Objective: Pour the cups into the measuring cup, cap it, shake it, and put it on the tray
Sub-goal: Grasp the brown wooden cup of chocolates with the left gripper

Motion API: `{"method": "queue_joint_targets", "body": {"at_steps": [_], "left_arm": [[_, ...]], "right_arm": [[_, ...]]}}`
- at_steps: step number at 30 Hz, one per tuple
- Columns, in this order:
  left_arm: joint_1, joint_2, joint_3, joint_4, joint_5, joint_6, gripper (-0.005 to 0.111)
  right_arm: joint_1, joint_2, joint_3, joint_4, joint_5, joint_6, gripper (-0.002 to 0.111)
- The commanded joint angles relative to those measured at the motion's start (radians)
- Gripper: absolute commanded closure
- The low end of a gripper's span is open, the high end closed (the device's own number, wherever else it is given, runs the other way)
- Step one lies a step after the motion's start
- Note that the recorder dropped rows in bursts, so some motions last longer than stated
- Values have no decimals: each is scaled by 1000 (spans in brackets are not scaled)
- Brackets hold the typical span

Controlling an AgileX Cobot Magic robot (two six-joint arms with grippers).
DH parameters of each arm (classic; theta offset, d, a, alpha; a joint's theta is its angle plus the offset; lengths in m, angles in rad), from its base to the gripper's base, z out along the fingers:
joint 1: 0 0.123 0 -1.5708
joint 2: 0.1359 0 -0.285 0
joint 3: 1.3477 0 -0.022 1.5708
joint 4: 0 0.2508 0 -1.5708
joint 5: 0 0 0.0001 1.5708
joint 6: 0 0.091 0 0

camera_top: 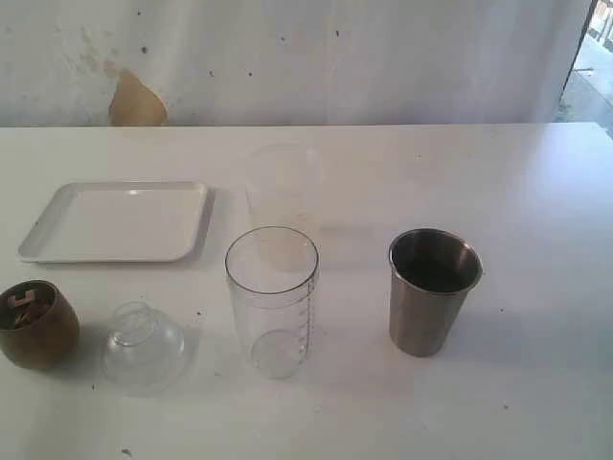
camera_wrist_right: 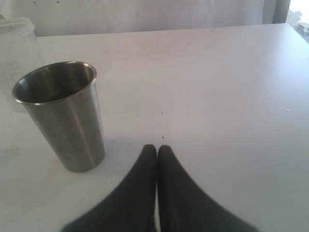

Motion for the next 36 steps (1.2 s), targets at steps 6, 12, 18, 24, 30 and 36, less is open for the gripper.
{"method": "queue_joint_targets", "body": {"at_steps": [6, 12, 18, 24, 30, 36], "left_arm": [[-3, -4, 4, -79, -271, -355, 107], [-3, -4, 4, 54, -287, -365, 55], [-3, -4, 4, 80, -299, -437, 2], [-3, 153, 4, 242, -349, -518, 2], [-3, 631, 4, 382, -529, -505, 2], [-3, 877, 4, 382, -597, -399, 2]], "right_arm": [[-7, -5, 5, 5, 0, -4, 108], [-7, -5, 5, 5, 0, -4, 108], [-7, -5, 5, 5, 0, -4, 108], [-7, -5, 5, 5, 0, -4, 108], [-7, -5, 5, 5, 0, -4, 108], [-7, -5, 5, 5, 0, -4, 108]]}}
